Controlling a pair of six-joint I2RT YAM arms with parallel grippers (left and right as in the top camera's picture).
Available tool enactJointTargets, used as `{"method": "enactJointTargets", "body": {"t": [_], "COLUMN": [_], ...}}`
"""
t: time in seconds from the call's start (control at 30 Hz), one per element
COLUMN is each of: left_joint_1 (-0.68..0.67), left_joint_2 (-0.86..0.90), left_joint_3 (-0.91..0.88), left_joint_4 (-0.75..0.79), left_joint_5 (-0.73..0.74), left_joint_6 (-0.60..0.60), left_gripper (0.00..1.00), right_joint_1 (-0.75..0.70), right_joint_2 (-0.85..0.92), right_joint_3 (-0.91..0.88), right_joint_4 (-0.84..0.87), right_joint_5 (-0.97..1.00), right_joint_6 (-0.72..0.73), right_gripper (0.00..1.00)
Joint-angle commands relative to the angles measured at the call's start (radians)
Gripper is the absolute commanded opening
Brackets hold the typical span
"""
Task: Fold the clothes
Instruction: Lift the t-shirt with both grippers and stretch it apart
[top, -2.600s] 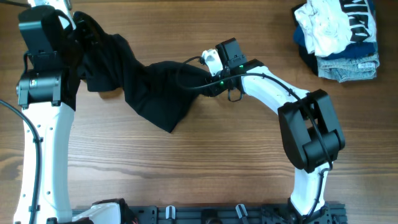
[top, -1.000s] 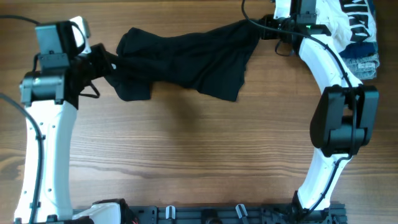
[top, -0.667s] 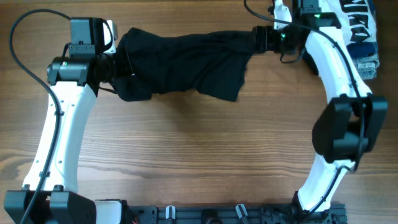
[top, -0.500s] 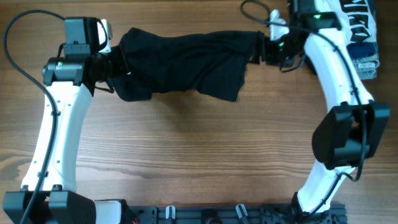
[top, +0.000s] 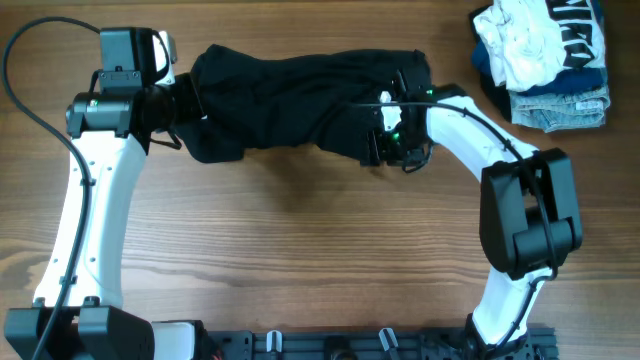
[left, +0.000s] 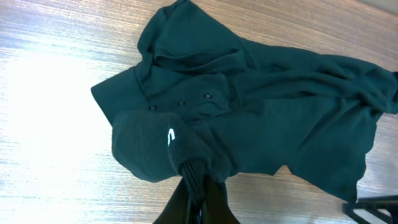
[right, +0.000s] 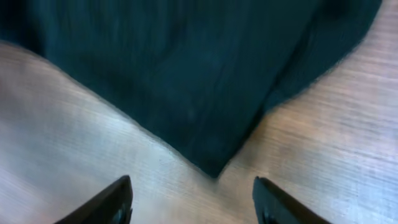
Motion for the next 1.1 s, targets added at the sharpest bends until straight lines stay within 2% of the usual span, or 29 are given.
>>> {"method": "enactJointTargets", "body": {"t": [0.0,0.17,0.27,0.37,0.4,0.57,0.8,0.93,1.07], "left_joint_1": [0.006,0.006,0.006,0.006,0.006,0.018,0.148,0.200,0.209], "left_joint_2": [0.000,0.000,0.000,0.000,0.000,-0.014,-0.140,-0.232,-0.321], "left_joint_3": [0.008,0.008,0.008,0.008,0.008,0.008,0.052,0.053,0.053], "left_joint_4": [0.000,0.000,0.000,0.001,0.001,0.052,0.131,0.204,0.262], "left_joint_5": [-0.006,-0.006,-0.006,-0.013,-0.022,-0.071,-0.070,-0.070,-0.070], "left_joint_6": [-0.012,-0.012,-0.012,-0.012,-0.012,-0.011,-0.011,-0.008,-0.008], "left_gripper": [0.04,0.04,0.04,0.04,0.04,0.04,0.04,0.04,0.04], "right_joint_1": [0.000,0.002,0.004,0.004,0.002,-0.074,-0.278,-0.312,-0.315], "right_joint_2": [-0.003,-0.001,0.003,0.007,0.004,-0.058,-0.212,-0.221,-0.221], "right_joint_3": [-0.040,-0.074,-0.094,-0.093,-0.089,0.044,0.494,0.670,0.733], "right_joint_4": [0.085,0.171,0.201,0.200,0.199,0.098,-0.089,-0.144,-0.167], "right_joint_5": [0.021,0.021,0.021,0.022,0.031,0.043,0.039,0.039,0.039], "right_joint_6": [0.041,0.043,0.049,0.053,0.077,0.090,0.045,0.021,-0.001], "right_gripper": [0.60,0.55,0.47,0.11,0.04,0.04,0.04,0.04,0.04]}}
